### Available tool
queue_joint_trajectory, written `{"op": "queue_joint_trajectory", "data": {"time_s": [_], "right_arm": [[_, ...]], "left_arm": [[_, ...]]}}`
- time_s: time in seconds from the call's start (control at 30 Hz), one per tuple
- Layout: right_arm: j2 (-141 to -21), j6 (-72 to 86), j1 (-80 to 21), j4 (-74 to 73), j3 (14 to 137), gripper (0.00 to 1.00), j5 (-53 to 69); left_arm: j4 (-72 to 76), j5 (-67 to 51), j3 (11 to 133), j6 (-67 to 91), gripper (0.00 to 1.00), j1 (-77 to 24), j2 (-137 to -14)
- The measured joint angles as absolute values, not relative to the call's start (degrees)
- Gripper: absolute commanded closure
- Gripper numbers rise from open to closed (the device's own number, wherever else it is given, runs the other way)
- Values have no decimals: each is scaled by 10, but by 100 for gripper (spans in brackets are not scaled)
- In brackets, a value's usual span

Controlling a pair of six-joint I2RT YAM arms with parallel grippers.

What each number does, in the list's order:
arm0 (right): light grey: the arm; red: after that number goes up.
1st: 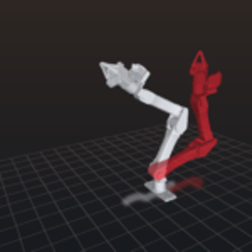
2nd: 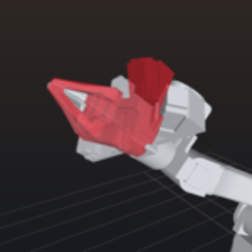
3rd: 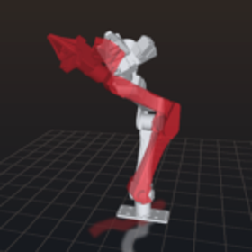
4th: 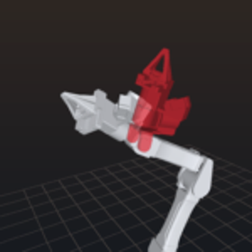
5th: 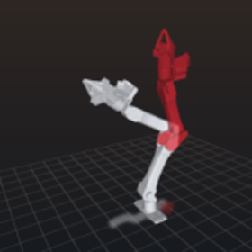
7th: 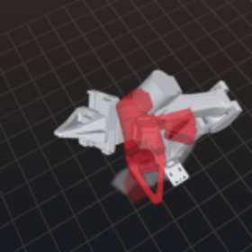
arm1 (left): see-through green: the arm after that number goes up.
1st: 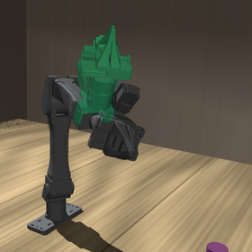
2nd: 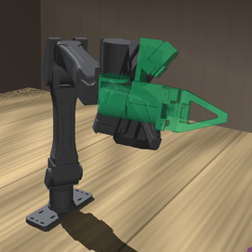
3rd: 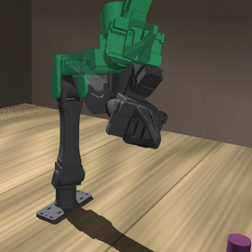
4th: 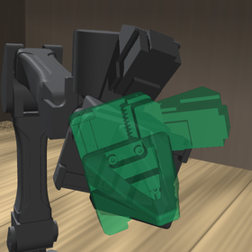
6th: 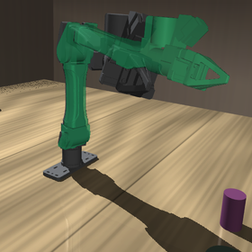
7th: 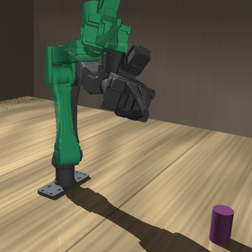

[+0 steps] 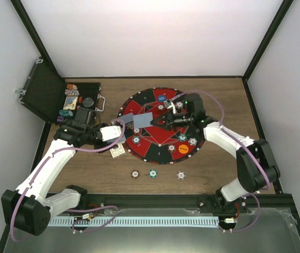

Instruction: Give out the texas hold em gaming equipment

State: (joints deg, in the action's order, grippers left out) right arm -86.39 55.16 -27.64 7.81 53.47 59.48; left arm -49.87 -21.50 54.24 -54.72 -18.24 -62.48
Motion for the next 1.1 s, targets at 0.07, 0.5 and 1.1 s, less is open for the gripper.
{"op": "queue_joint_trajectory", "data": {"time_s": [0.07,0.5,1.1], "right_arm": [[-869,531,-240,51,547,99,601],[-1180,395,-113,-111,884,99,556],[-1402,329,-98,-295,1189,55,422]], "left_arm": [[-499,-215,542,-547,95,-182,-625],[-521,-239,543,-542,95,-182,-625],[-534,-249,543,-541,95,-182,-613]]}}
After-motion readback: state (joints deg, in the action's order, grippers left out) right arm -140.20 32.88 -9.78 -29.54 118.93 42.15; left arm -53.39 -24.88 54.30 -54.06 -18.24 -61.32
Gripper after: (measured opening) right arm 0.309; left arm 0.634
